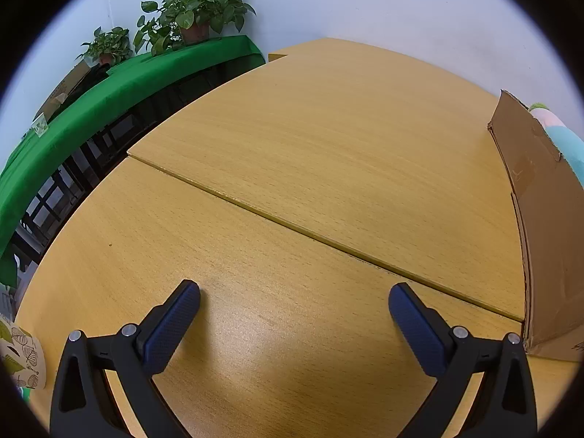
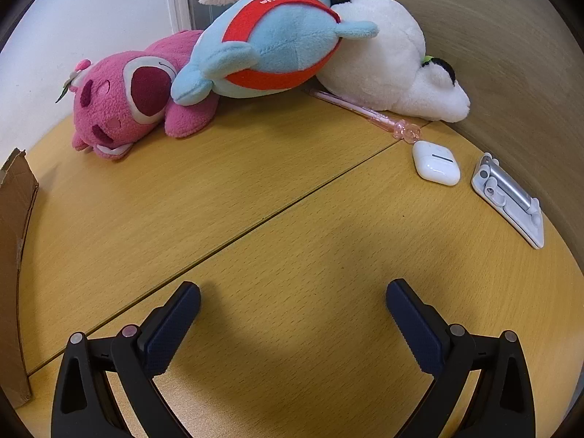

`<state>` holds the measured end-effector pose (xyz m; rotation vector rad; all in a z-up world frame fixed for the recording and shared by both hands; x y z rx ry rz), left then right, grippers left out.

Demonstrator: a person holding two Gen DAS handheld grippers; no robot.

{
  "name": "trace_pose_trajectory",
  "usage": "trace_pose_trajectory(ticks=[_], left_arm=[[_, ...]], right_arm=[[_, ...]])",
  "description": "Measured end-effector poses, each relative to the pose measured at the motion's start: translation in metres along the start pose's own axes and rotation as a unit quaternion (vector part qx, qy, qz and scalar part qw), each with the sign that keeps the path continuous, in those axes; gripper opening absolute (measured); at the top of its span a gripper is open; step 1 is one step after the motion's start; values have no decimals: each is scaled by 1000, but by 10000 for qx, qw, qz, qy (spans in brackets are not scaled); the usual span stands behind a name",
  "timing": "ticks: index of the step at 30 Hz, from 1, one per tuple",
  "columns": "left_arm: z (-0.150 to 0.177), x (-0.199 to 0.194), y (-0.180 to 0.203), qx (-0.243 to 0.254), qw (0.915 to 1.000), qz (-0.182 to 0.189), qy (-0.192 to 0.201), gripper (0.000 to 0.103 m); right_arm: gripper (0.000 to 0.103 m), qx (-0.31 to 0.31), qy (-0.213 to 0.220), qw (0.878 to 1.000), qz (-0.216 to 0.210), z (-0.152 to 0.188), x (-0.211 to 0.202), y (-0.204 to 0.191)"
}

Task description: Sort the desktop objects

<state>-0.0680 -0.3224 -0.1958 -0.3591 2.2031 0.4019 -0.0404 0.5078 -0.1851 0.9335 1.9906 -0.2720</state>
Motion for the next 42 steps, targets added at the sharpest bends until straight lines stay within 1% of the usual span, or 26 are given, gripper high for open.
trace_pose_trajectory(ticks=[8, 9, 11, 42], left_arm=[[1, 0, 0, -4, 10000, 0, 2, 103], [1, 0, 0, -4, 10000, 0, 2, 103], [1, 0, -1, -6, 10000, -1, 2, 103], [1, 1, -2, -14, 10000, -2, 8, 103]], right_arm=[[103, 15, 3, 10000, 9, 3, -5, -4], [103, 20, 13, 10000, 8, 7, -14, 0], [103, 14, 2, 10000, 11, 4, -15, -1], [103, 50, 10, 10000, 15, 5, -13, 1]])
Point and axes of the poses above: each gripper's, at about its wrist camera, not at the fingertips, and x roughly the way its jaws point, y to its right, z to its underside, the point moved 9 cm from there along x, roughly the way its jaws point, and after that the axes turned 11 degrees about z, right-handed, at the moved point
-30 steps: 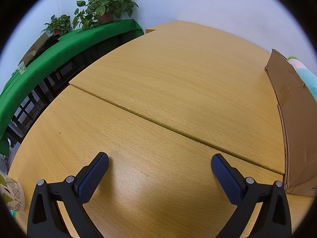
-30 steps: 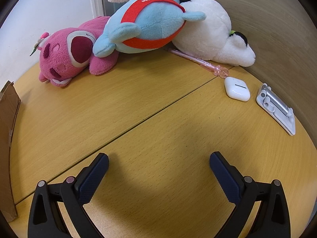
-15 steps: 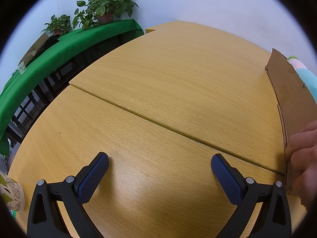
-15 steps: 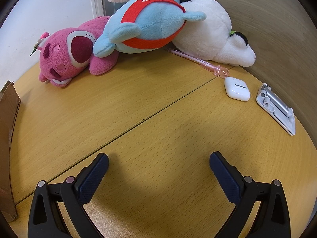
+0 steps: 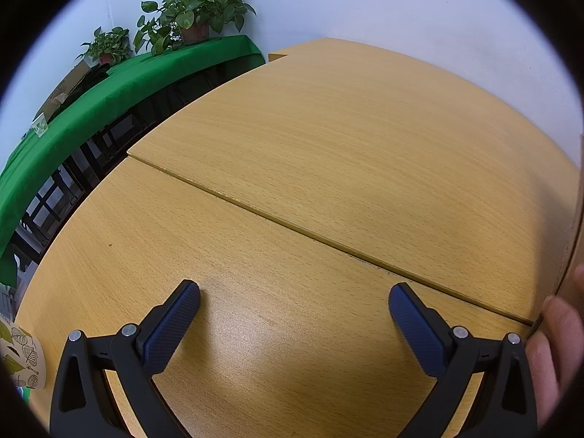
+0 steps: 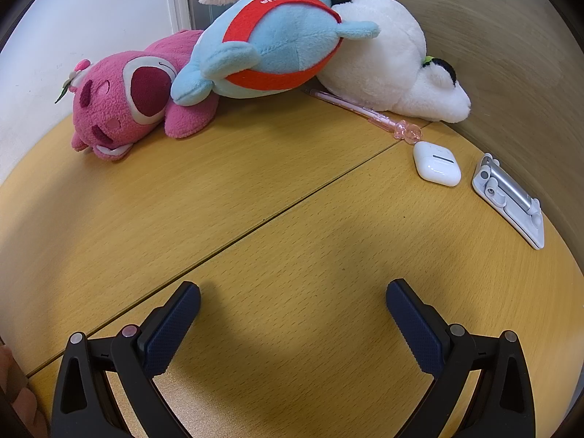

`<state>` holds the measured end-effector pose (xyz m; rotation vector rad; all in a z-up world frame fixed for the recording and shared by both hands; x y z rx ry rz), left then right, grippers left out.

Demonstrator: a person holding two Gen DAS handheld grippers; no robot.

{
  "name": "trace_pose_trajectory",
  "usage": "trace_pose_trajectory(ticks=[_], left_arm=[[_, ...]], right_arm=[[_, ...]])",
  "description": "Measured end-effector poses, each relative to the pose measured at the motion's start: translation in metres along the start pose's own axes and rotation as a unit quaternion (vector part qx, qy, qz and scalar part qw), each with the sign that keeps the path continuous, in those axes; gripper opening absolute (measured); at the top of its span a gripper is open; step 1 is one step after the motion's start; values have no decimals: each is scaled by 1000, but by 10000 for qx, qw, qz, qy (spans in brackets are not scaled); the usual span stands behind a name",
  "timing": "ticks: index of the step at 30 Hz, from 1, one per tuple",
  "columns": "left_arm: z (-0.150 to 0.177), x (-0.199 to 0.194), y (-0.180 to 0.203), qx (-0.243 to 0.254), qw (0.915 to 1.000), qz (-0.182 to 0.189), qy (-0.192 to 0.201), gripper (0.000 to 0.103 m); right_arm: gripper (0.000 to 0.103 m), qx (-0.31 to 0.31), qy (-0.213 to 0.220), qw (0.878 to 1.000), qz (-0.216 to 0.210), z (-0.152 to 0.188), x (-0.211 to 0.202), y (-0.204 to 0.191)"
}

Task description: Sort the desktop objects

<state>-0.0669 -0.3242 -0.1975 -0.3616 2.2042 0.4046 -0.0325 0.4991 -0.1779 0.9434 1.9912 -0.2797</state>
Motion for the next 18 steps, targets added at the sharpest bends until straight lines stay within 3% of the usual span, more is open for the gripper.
trace_pose_trajectory(ticks=[18], left_arm=[[-1, 1, -3, -4, 10000, 3, 5, 103]], right_arm=[[103, 15, -1, 10000, 4, -2, 0, -2]])
Point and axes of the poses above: each gripper's, at about its wrist camera, not at the fingertips, and x roughly the way its jaws point, y to its right, z to its underside, the point moved 9 cm from there along x, roughly the way its jaws point, and after that the axes turned 11 degrees about z, right-handed, at the moved point
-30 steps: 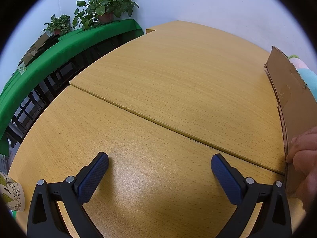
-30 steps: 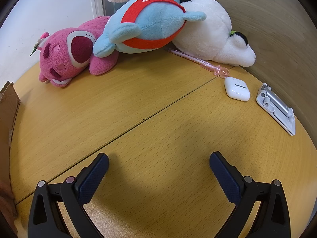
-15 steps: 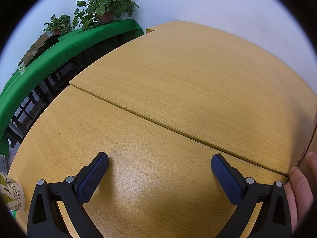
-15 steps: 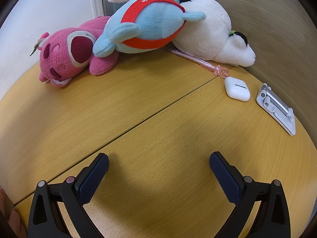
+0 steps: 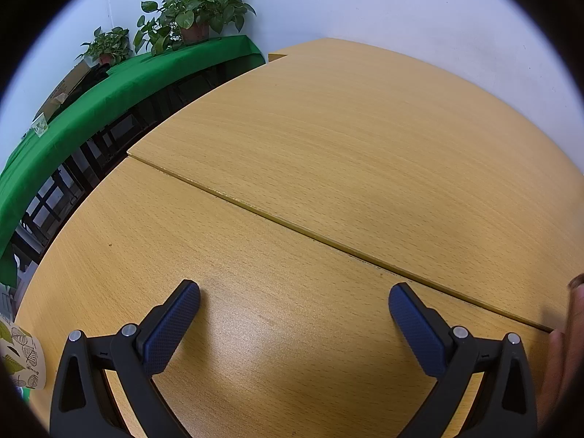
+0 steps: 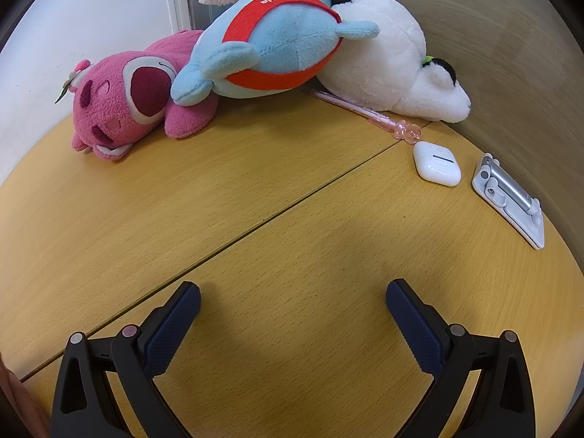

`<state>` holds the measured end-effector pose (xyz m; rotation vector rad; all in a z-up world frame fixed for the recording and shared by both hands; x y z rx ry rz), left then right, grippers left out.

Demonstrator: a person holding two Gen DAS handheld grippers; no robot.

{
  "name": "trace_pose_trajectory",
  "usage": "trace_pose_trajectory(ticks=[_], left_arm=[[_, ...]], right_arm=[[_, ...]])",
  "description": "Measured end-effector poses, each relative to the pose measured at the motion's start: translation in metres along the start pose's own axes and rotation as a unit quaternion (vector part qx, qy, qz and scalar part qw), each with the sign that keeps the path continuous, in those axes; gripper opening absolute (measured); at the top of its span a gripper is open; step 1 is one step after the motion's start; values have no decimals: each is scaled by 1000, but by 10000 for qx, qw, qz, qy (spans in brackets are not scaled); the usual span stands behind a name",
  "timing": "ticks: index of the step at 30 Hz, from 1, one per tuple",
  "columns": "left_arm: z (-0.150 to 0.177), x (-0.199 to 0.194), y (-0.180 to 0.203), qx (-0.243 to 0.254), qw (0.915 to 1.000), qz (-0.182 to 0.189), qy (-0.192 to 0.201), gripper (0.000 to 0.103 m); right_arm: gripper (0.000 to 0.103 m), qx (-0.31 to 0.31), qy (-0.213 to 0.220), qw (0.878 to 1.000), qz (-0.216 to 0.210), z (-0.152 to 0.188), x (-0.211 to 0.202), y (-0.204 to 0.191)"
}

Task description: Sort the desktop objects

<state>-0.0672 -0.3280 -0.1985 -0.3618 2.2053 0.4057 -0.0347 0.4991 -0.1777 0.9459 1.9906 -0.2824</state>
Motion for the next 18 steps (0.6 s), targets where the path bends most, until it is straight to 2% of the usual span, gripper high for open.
trace_pose_trajectory(ticks=[18], left_arm=[[-1, 0, 0, -5, 10000, -6, 1, 103]], right_arm=[[103, 15, 4, 10000, 1, 0, 1, 0]])
Point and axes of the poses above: each gripper's, at about its wrist camera, not at the fingertips, and x roughly the way its jaws point, y to its right, z to its underside, the point moved 9 cm from there along x, roughly the way its jaws point, and after that the axes turned 11 degrees about z, right-handed, at the moved point
